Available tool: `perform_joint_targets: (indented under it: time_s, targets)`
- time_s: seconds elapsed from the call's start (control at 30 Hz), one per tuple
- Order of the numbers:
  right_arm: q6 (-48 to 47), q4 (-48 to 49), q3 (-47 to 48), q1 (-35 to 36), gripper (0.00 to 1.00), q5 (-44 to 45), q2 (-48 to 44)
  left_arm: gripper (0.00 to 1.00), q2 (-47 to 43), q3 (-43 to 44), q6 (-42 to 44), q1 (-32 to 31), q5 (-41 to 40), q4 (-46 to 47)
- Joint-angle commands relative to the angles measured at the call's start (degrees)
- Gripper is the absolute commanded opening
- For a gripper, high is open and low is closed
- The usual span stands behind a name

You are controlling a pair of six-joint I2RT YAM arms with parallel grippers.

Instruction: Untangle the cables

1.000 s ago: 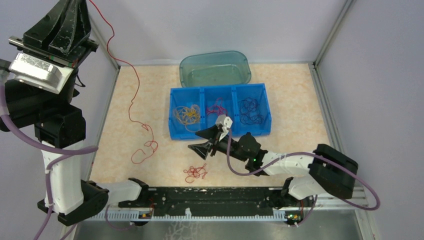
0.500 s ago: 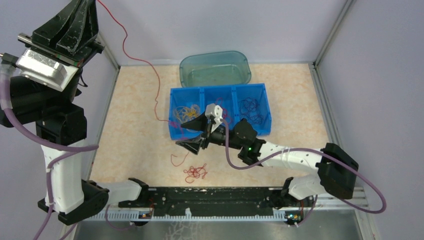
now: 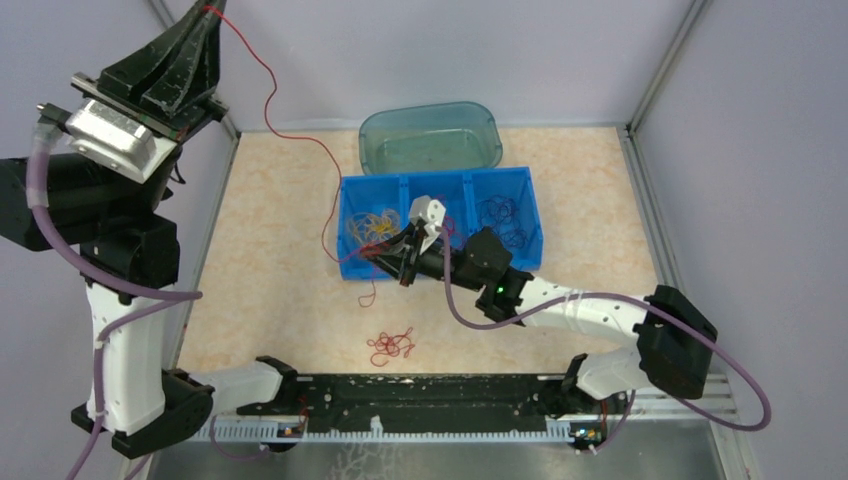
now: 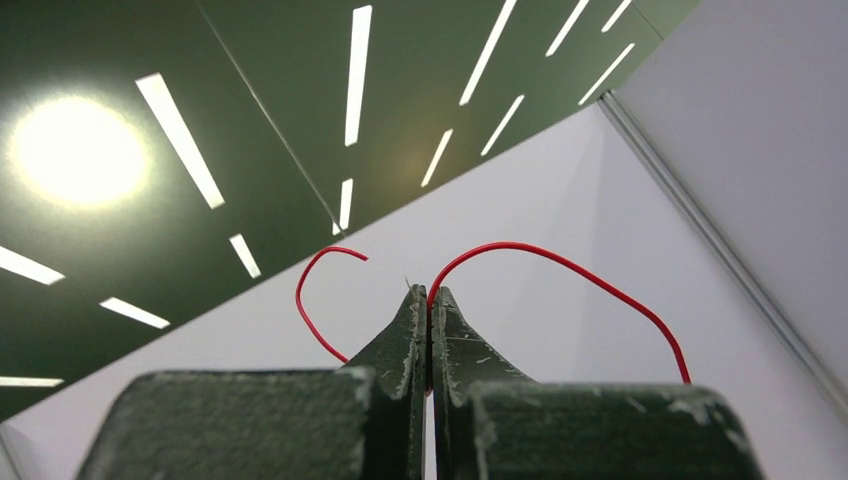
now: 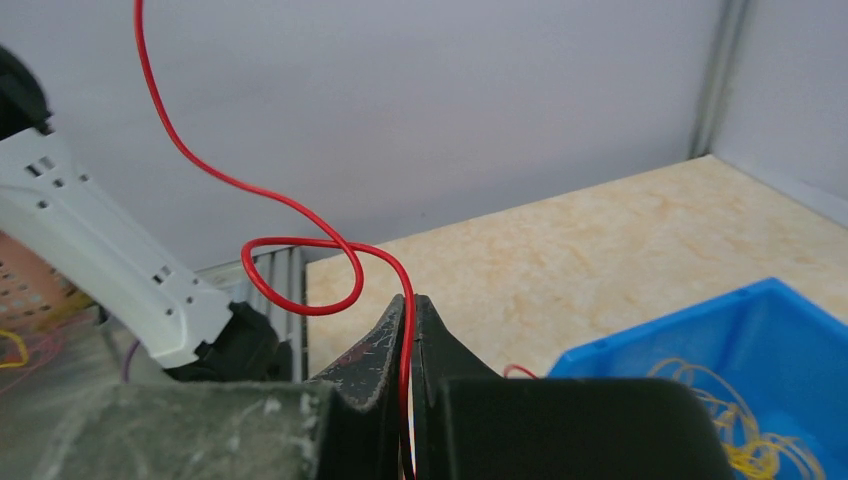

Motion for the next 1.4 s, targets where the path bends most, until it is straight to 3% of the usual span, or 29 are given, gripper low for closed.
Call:
perform_joint_targets:
  time_s: [0.0, 0.2, 0.43, 0.77, 1.2, 1.27, 1.37]
  targets:
    - [-1.42, -1.4, 2.78, -4.67, 0.0, 3.08, -5.31, 0.0, -1.5, -4.7, -3.76, -0.24, -0.93, -3.71]
    - [-2.93, -5.44, 2.04, -10.07, 0.0, 7.22, -9.18, 0.0, 0.66, -11.0, -9.21, -0.29, -0.52, -15.78]
    - [-3.36, -11.49, 0.47, -18.03, 0.0, 13.26, -11.75, 0.0, 8.98, -15.15, -12.99, -1.22, 1.61, -23.22]
    - [-1.19, -11.55, -5.81, -22.37, 0.0, 16.46, -17.71, 0.0, 22.32, -18.27, -18.48, -3.9, 8.23, -19.23]
    - [0.69, -12.18, -4.17, -24.83, 0.0, 14.34, -9.6, 0.01, 25.84, -31.67, -17.88, -7.38, 5.93, -16.44]
    - [1.55, -11.65, -4.79, -24.9, 0.0, 15.2, -9.35, 0.14, 26.84, -31.49, -18.84, -7.4, 7.3, -17.18]
    - [2.82, -10.88, -5.21, -25.0, 0.0, 15.62, -9.22, 0.47, 28.47, -29.37, -19.39, -7.29, 9.74, -20.75]
